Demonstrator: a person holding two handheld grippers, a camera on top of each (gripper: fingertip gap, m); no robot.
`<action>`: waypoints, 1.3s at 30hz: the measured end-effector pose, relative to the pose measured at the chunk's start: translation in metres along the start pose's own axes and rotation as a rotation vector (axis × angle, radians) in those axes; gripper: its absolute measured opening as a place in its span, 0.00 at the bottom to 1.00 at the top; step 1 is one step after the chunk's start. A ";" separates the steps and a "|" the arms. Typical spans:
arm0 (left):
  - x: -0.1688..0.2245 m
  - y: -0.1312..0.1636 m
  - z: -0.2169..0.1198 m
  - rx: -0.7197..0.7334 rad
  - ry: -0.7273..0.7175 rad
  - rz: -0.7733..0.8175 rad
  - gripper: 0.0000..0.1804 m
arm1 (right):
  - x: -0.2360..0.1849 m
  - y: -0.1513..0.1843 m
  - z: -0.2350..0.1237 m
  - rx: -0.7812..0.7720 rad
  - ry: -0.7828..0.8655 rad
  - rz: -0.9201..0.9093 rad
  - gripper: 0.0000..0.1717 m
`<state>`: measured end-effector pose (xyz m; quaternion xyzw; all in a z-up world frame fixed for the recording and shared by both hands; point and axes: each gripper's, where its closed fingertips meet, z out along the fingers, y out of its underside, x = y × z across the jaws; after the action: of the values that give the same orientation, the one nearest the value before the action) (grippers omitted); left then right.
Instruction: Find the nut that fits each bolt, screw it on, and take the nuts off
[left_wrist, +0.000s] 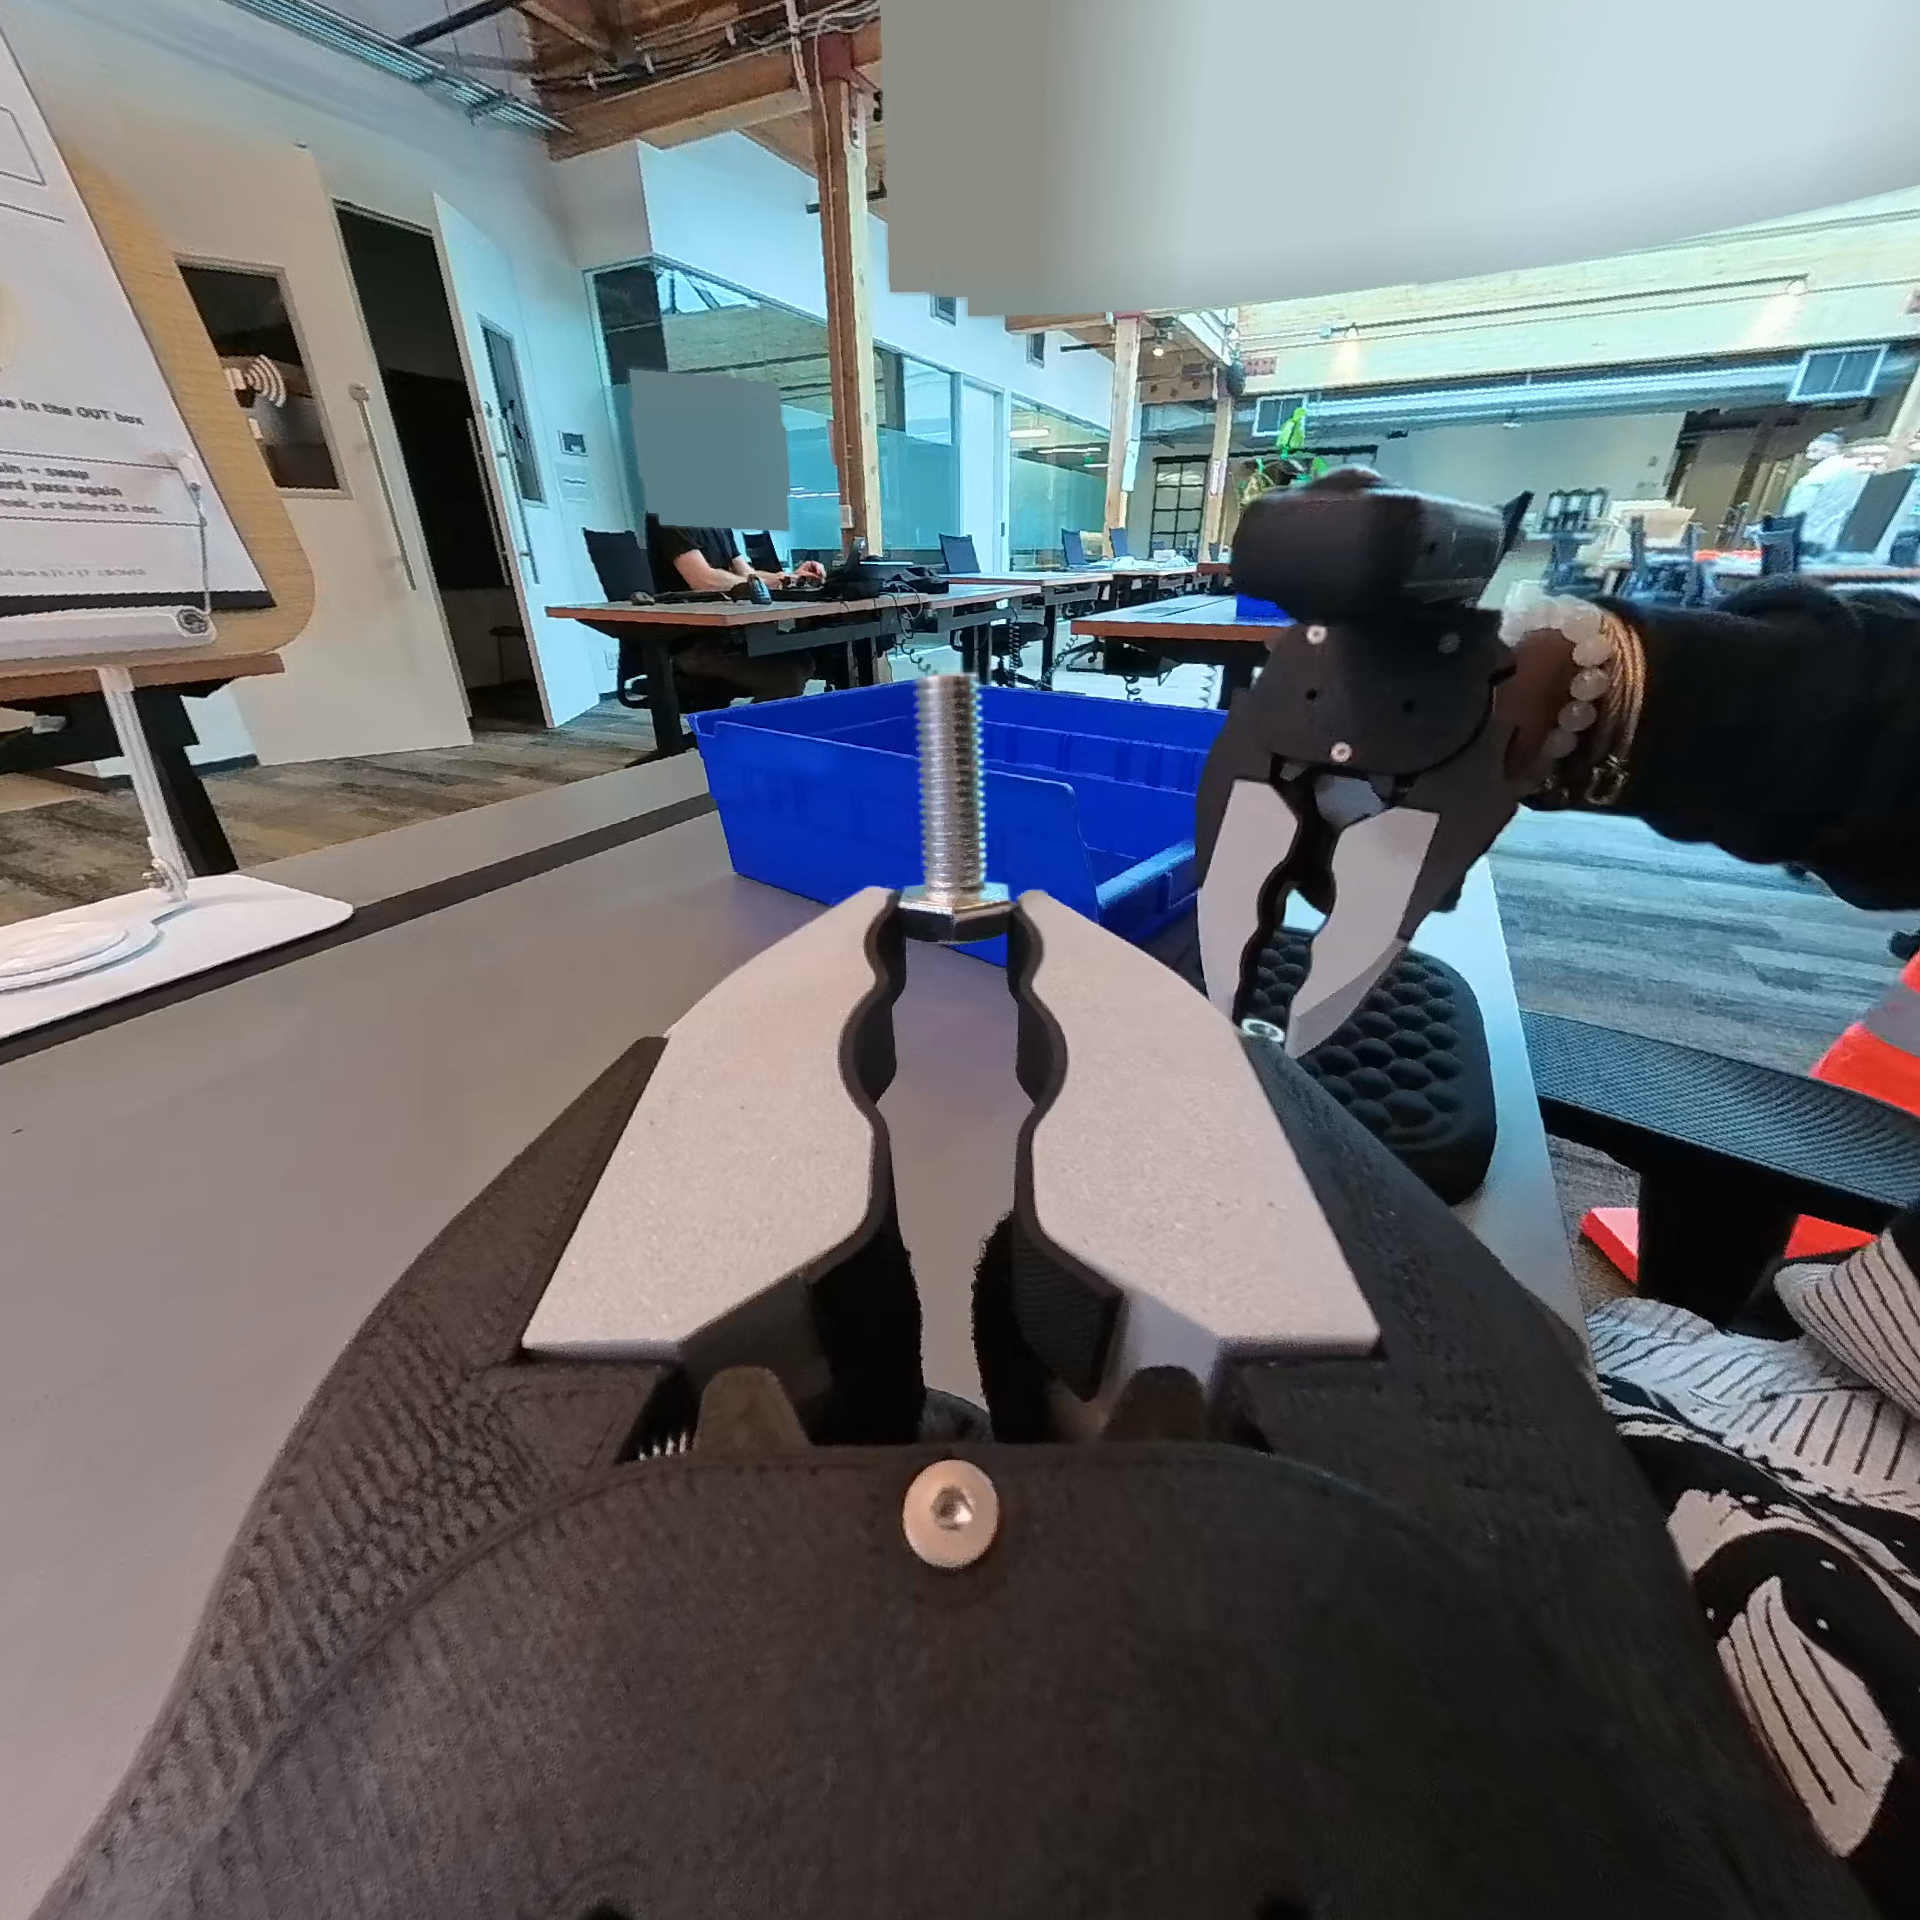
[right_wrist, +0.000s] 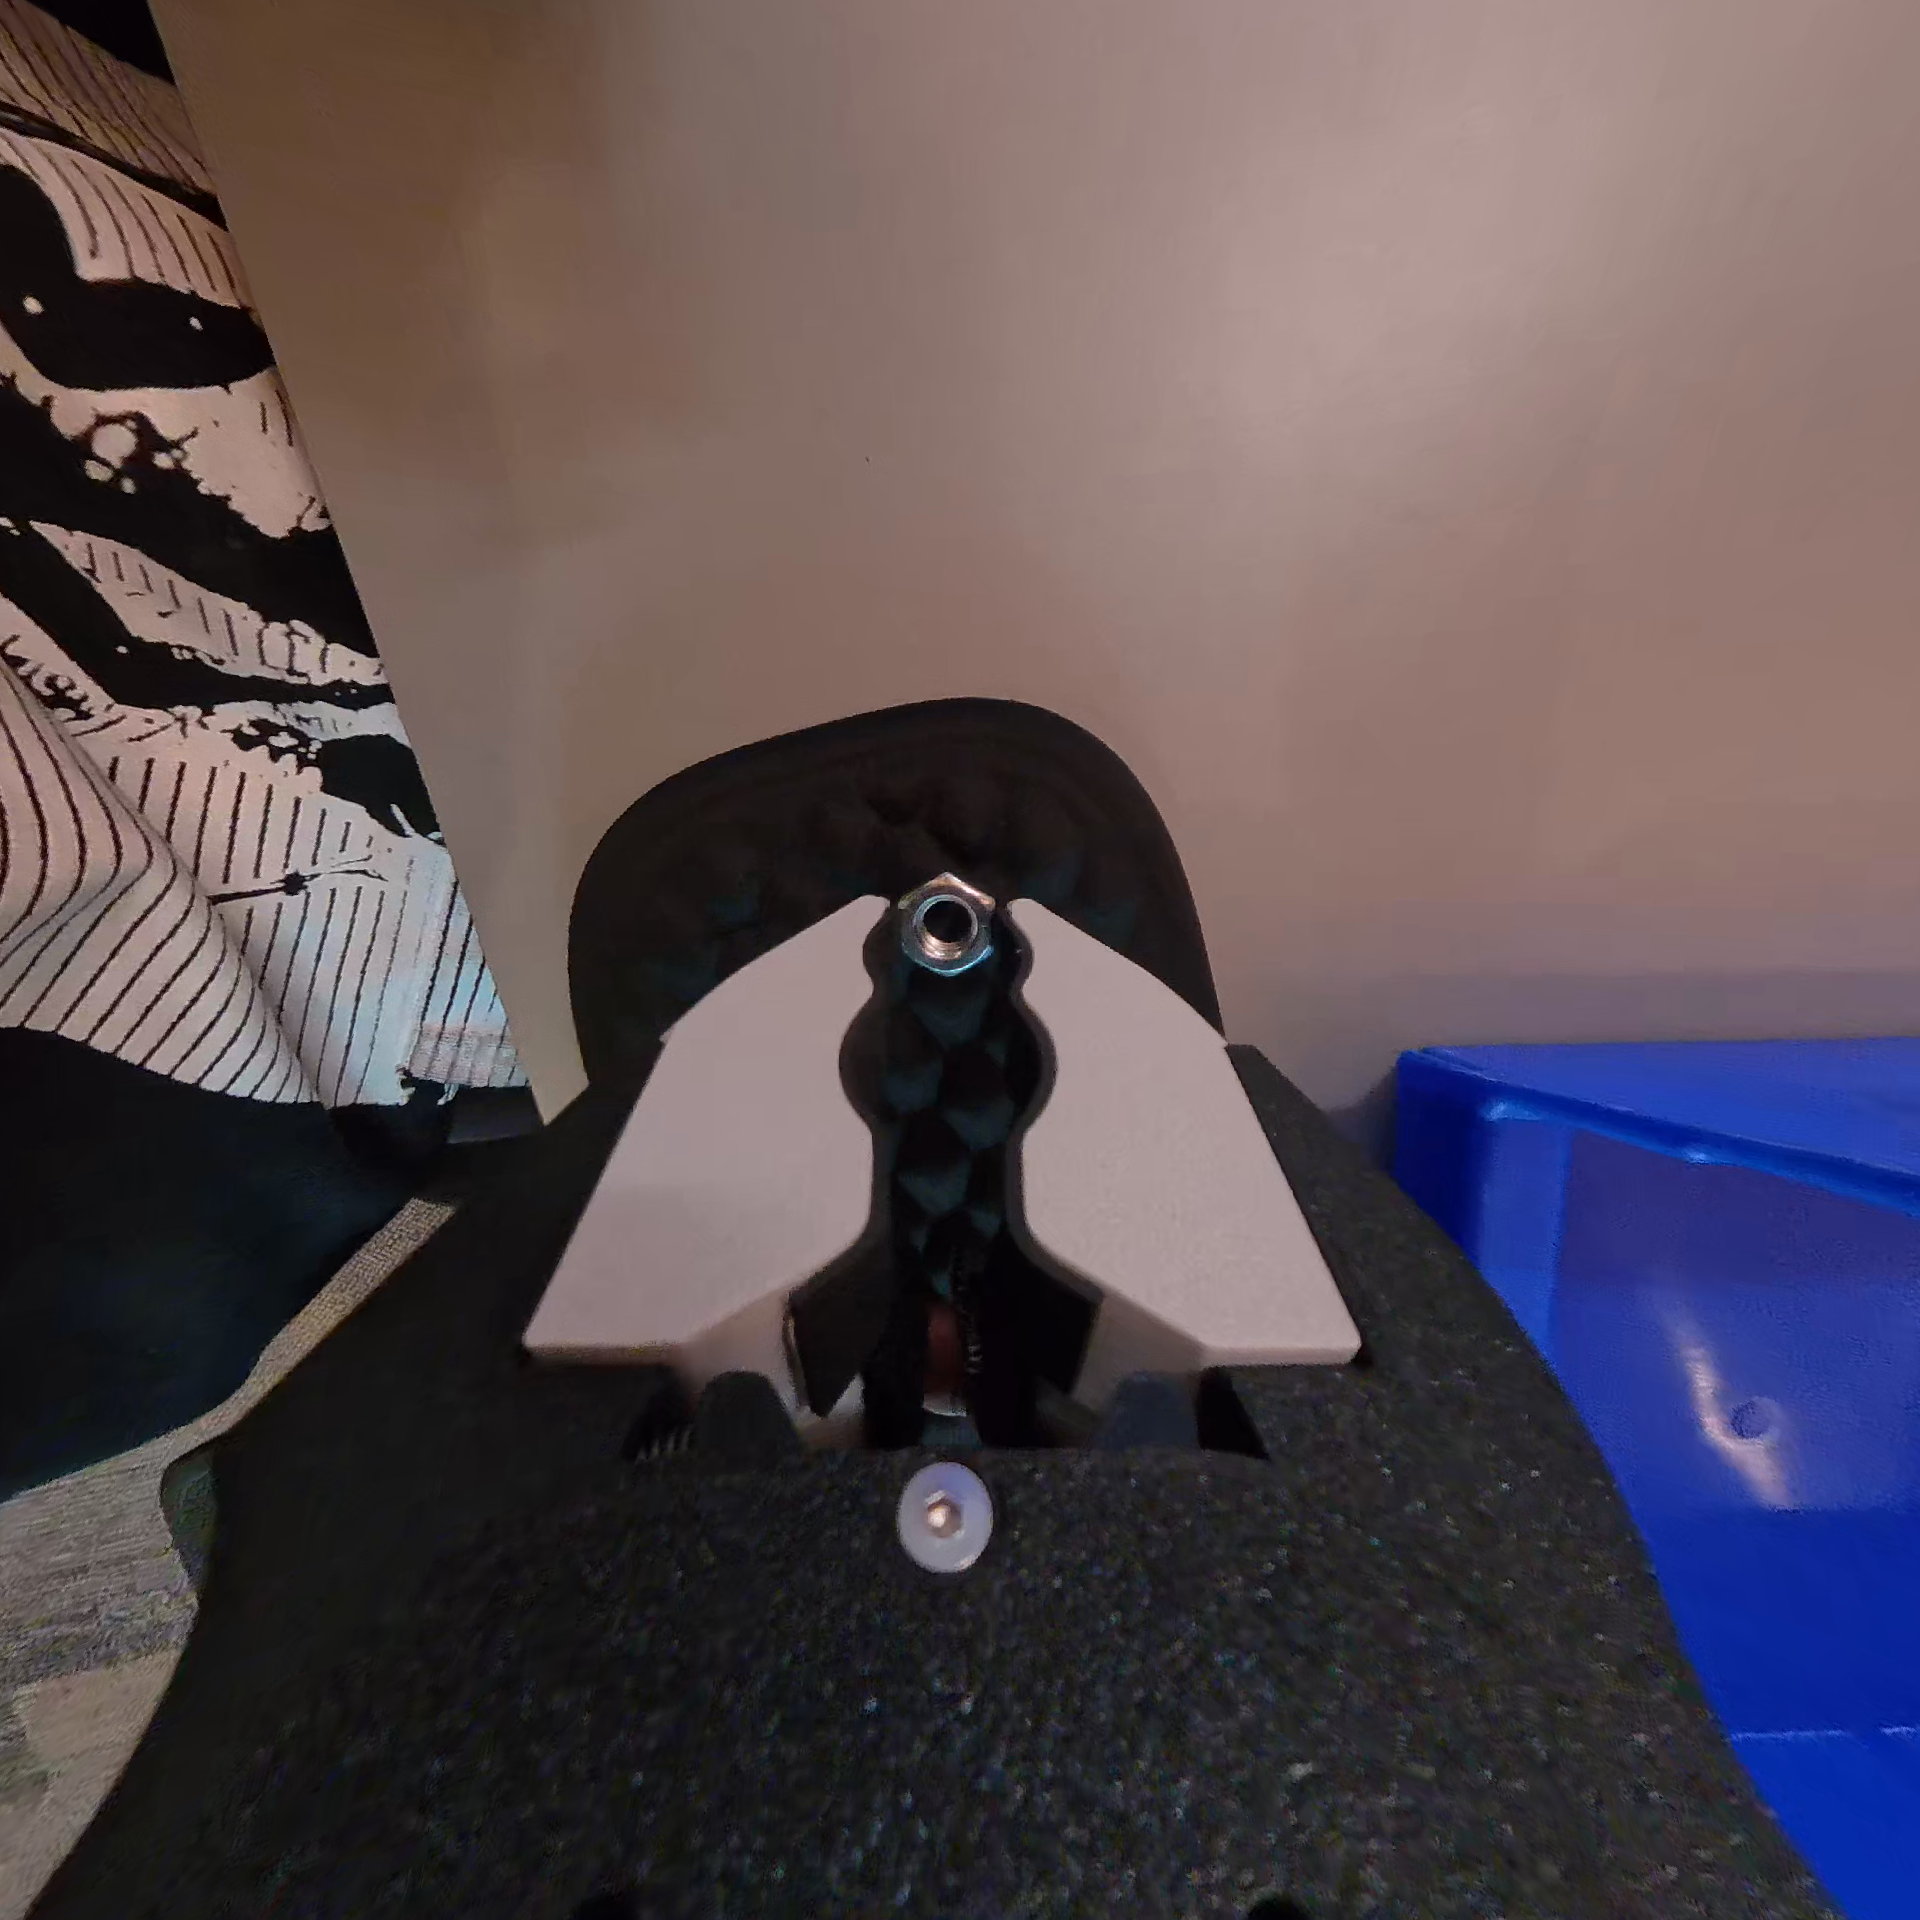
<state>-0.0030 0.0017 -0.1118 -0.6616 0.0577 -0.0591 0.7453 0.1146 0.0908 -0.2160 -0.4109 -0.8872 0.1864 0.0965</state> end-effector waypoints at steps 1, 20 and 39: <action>0.002 0.001 0.001 -0.005 0.018 -0.001 0.10 | -0.001 -0.002 -0.003 0.000 -0.007 -0.016 0.10; 0.078 0.009 -0.006 -0.057 0.580 -0.126 0.10 | -0.057 -0.165 -0.082 0.056 -0.328 -0.969 0.10; 0.080 0.010 -0.006 -0.057 0.548 -0.076 0.10 | -0.057 -0.164 -0.071 -0.058 -0.408 -0.958 0.10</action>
<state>0.0748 -0.0160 -0.1229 -0.6434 0.2341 -0.2622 0.6801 0.0607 -0.0320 -0.0855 0.0832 -0.9813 0.1730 -0.0156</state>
